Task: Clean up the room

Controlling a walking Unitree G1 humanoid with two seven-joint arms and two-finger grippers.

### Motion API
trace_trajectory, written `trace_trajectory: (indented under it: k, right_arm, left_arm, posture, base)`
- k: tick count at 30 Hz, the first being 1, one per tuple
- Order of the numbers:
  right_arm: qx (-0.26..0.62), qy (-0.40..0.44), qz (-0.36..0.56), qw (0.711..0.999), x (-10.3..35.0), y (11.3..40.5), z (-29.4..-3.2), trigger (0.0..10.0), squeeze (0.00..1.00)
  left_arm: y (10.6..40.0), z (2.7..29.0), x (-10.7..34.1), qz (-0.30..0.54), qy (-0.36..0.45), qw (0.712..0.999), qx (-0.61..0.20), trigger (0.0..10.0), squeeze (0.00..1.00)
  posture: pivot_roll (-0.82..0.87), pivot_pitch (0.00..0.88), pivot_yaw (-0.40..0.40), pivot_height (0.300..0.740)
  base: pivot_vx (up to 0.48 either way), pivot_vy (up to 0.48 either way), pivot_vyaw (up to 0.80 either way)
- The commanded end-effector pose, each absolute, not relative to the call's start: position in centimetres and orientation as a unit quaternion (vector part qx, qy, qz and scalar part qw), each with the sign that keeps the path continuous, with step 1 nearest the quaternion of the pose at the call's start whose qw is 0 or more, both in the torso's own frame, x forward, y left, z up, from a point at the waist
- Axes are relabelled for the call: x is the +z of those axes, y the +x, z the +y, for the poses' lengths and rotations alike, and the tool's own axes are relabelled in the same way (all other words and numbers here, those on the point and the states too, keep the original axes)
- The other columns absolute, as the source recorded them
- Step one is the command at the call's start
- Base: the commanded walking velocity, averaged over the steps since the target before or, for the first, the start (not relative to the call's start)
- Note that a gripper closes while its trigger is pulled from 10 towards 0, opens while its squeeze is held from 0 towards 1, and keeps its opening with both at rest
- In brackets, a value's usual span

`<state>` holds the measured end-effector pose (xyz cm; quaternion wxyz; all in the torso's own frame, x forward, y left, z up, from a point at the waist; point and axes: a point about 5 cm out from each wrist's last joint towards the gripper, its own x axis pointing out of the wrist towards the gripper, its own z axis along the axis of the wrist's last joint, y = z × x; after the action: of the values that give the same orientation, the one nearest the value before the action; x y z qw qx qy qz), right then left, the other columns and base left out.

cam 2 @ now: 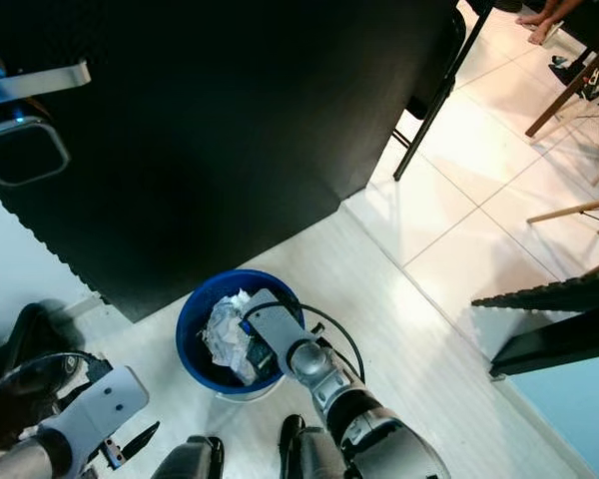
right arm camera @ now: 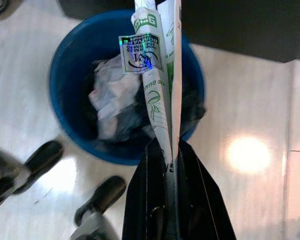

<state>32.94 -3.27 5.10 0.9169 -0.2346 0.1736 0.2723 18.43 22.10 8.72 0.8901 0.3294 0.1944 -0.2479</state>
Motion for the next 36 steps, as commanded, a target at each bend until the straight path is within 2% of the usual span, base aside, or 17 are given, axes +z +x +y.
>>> trace_trajectory:
  k: [1, 4, 5, 6, 7, 8, 9, 10, 15, 16, 19, 21, 24, 26, 31, 34, 36]
  right_arm:
    - [0.277, -0.218, 0.178, 0.919, 5.0, 32.5, -2.1, 10.0, 0.00]
    - [0.278, -0.217, 0.178, 0.919, 5.0, 32.5, -2.1, 10.0, 0.00]
    - [0.282, -0.209, 0.182, 0.919, 4.9, 32.5, -2.1, 10.0, 0.85]
    - [0.283, -0.191, 0.189, 0.921, 4.8, 32.3, -2.0, 10.0, 1.00]
    - [0.282, -0.173, 0.196, 0.923, 4.6, 32.2, -1.9, 10.0, 0.94]
    - [0.281, -0.162, 0.200, 0.924, 4.5, 32.1, -1.9, 10.0, 0.33]
    - [0.281, -0.162, 0.200, 0.924, 4.5, 32.1, -1.9, 10.0, 0.33]
    - [0.280, -0.150, 0.205, 0.926, 4.4, 32.0, -1.9, 10.0, 0.00]
    - [0.270, -0.135, 0.208, 0.930, 4.1, 32.0, -2.5, 10.0, 0.00]
    - [0.246, -0.114, 0.216, 0.938, 3.9, 32.2, -3.5, 10.0, 0.00]
    - [0.227, -0.095, 0.222, 0.944, 3.8, 32.3, -4.4, 10.0, 0.00]
    - [0.171, -0.057, 0.218, 0.959, 3.6, 32.7, -7.0, 10.0, 0.00]
    - [0.146, -0.036, 0.210, 0.966, 3.6, 32.8, -8.3, 10.0, 0.00]
    - [0.099, -0.009, 0.170, 0.980, 4.1, 32.7, -10.7, 10.0, 0.00]
    - [0.030, -0.001, 0.100, 0.995, 5.5, 30.9, -13.7, 10.0, 0.00]
    - [0.022, -0.008, 0.095, 0.995, 5.6, 30.6, -14.0, 10.0, 0.00]
    - [0.009, -0.018, 0.088, 0.996, 5.9, 29.9, -14.5, 10.0, 0.00]
  left_arm:
    - [17.9, 22.1, 8.5, 0.208, 0.336, 0.881, -0.261, 10.0, 0.00]
    - [17.9, 22.1, 8.6, 0.208, 0.336, 0.880, -0.262, 10.0, 0.00]
    - [17.9, 22.0, 8.6, 0.208, 0.337, 0.880, -0.262, 10.0, 0.00]
    - [17.9, 22.0, 8.6, 0.207, 0.337, 0.880, -0.262, 10.0, 0.00]
    - [18.0, 22.0, 8.6, 0.207, 0.337, 0.880, -0.263, 10.0, 0.00]
    - [18.0, 22.0, 8.6, 0.206, 0.338, 0.880, -0.262, 10.0, 0.00]
    - [18.0, 22.0, 8.6, 0.206, 0.338, 0.880, -0.262, 10.0, 0.00]
    - [18.2, 22.0, 8.6, 0.206, 0.338, 0.880, -0.262, 10.0, 0.00]
    - [18.7, 21.9, 8.7, 0.200, 0.337, 0.883, -0.260, 10.0, 0.00]
    - [19.4, 21.3, 8.6, 0.191, 0.322, 0.892, -0.254, 10.0, 0.00]
    - [19.9, 20.8, 8.6, 0.184, 0.306, 0.900, -0.249, 10.0, 0.00]
    - [22.1, 18.9, 8.5, 0.163, 0.232, 0.936, -0.209, 10.0, 0.00]
    - [23.3, 17.7, 8.5, 0.151, 0.196, 0.951, -0.185, 10.0, 0.00]
    - [25.3, 15.2, 8.6, 0.132, 0.142, 0.967, -0.163, 10.0, 0.00]
    - [27.3, 11.6, 8.6, 0.117, 0.111, 0.967, -0.197, 10.0, 0.00]
    - [27.5, 11.2, 8.6, 0.116, 0.110, 0.966, -0.202, 10.0, 0.00]
    - [28.1, 10.8, 8.4, 0.122, 0.099, 0.969, -0.192, 10.0, 0.00]
  posture:
    - [0.19, 0.384, -0.189, 0.740]
    - [0.19, 0.384, -0.189, 0.740]
    - [0.19, 0.384, -0.189, 0.740]
    - [0.20, 0.377, -0.185, 0.740]
    - [0.20, 0.373, -0.184, 0.740]
    - [0.20, 0.372, -0.183, 0.740]
    - [0.20, 0.372, -0.183, 0.740]
    - [0.19, 0.366, -0.179, 0.740]
    - [0.19, 0.357, -0.175, 0.740]
    - [0.17, 0.310, -0.160, 0.740]
    - [0.16, 0.301, -0.157, 0.740]
    - [0.13, 0.218, -0.124, 0.740]
    - [0.11, 0.189, -0.108, 0.740]
    - [0.09, 0.137, -0.076, 0.740]
    - [0.03, 0.068, 0.008, 0.740]
    - [0.03, 0.068, 0.008, 0.740]
    - [0.01, 0.048, 0.041, 0.740]
  base:
    - [0.000, 0.000, 0.00]
    - [0.000, 0.000, 0.00]
    - [0.000, 0.000, 0.00]
    - [0.000, 0.000, 0.00]
    - [0.000, 0.000, 0.00]
    - [0.000, 0.000, 0.00]
    - [0.000, 0.000, 0.00]
    - [0.000, 0.000, 0.00]
    - [0.000, 0.000, 0.00]
    - [0.000, 0.000, 0.00]
    - [0.000, 0.000, 0.00]
    - [0.000, 0.000, 0.00]
    - [0.000, 0.000, 0.00]
    - [0.000, 0.000, 0.00]
    - [0.000, 0.000, 0.00]
    - [0.000, 0.000, 0.00]
    - [0.000, 0.000, 0.00]
